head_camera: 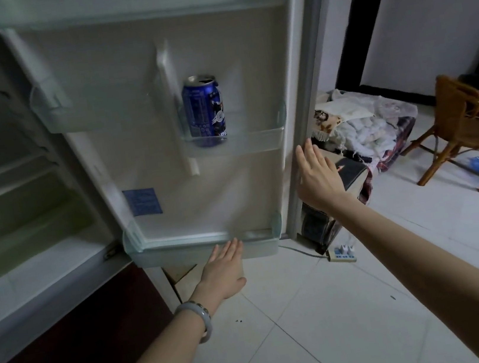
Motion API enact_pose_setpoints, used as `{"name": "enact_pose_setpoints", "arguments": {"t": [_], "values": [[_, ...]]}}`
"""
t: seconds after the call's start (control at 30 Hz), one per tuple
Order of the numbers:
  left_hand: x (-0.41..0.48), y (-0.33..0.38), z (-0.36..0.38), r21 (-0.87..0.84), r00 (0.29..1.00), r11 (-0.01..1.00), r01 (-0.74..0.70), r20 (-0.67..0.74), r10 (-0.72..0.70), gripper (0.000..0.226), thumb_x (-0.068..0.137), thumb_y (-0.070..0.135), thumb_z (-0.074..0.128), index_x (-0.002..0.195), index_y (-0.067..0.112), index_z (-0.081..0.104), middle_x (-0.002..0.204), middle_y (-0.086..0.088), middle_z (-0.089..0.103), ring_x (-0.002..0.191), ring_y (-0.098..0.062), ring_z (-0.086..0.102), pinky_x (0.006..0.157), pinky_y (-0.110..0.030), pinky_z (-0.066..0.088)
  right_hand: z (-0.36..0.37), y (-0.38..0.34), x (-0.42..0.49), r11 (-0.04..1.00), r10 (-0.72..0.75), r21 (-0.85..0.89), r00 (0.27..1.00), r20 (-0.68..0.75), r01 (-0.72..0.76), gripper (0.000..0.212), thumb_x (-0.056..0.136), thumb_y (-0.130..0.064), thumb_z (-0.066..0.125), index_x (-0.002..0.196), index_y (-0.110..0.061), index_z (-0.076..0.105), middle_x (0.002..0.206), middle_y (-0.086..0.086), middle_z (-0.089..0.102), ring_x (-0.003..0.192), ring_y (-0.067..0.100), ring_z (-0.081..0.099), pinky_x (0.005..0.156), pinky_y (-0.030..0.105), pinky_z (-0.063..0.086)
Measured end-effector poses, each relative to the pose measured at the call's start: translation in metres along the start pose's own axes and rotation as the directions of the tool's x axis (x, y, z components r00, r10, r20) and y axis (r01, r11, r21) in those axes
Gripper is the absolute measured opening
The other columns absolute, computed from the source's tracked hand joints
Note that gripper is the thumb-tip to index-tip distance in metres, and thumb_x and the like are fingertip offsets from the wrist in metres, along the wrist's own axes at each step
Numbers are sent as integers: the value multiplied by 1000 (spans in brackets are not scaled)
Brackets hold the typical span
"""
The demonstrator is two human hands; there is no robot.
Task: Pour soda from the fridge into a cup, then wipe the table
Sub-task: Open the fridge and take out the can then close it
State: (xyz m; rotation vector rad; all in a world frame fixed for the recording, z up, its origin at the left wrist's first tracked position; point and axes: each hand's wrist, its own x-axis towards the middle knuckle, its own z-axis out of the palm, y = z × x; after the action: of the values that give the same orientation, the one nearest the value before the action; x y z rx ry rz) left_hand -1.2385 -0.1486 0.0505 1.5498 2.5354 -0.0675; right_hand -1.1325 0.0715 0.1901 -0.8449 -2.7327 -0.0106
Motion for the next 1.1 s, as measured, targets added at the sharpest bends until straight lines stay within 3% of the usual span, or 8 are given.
{"name": "enact_pose_setpoints", "arguments": {"t": [0.4, 0.9, 1.0, 1.1], "values": [[43, 8, -11, -36, 997, 997, 71, 9, -70, 82, 94, 34, 45, 150, 10, -10, 158, -5, -11, 145, -15, -8, 118, -38, -7, 17, 23, 53, 994, -109, 28, 987, 117, 106, 75, 91, -15, 44, 150, -7, -2, 158, 13, -11, 146, 24, -8, 119, 43, 10], [38, 11, -14, -53, 994, 993, 102, 36, -101, 79, 94, 33, 44, 151, 11, -6, 159, -6, -10, 146, -16, -8, 118, -39, -7, 16, 28, 47, 985, -164, 65, 985, 58, 160, 66, 92, -11, 39, 150, -4, 7, 158, 15, -3, 146, 25, -2, 119, 41, 11], [35, 12, -23, -89, 992, 988, 123, 3, -123, 74, 94, 33, 46, 152, 14, 4, 158, -10, -14, 145, -23, -9, 117, -39, -4, 2, 26, 41, 978, -166, 133, 985, 33, 161, 55, 93, -10, 40, 145, 1, 23, 156, 19, 13, 144, 30, 14, 116, 40, 22], [34, 9, -43, -147, 988, 981, 130, -66, -141, 69, 94, 36, 48, 150, 15, 14, 158, -11, -11, 146, -25, -5, 117, -39, 0, -13, 25, 35, 975, -168, 144, 985, -29, 171, 32, 89, -10, 46, 119, 0, 53, 129, 17, 48, 110, 34, 54, 83, 44, 51]]}}
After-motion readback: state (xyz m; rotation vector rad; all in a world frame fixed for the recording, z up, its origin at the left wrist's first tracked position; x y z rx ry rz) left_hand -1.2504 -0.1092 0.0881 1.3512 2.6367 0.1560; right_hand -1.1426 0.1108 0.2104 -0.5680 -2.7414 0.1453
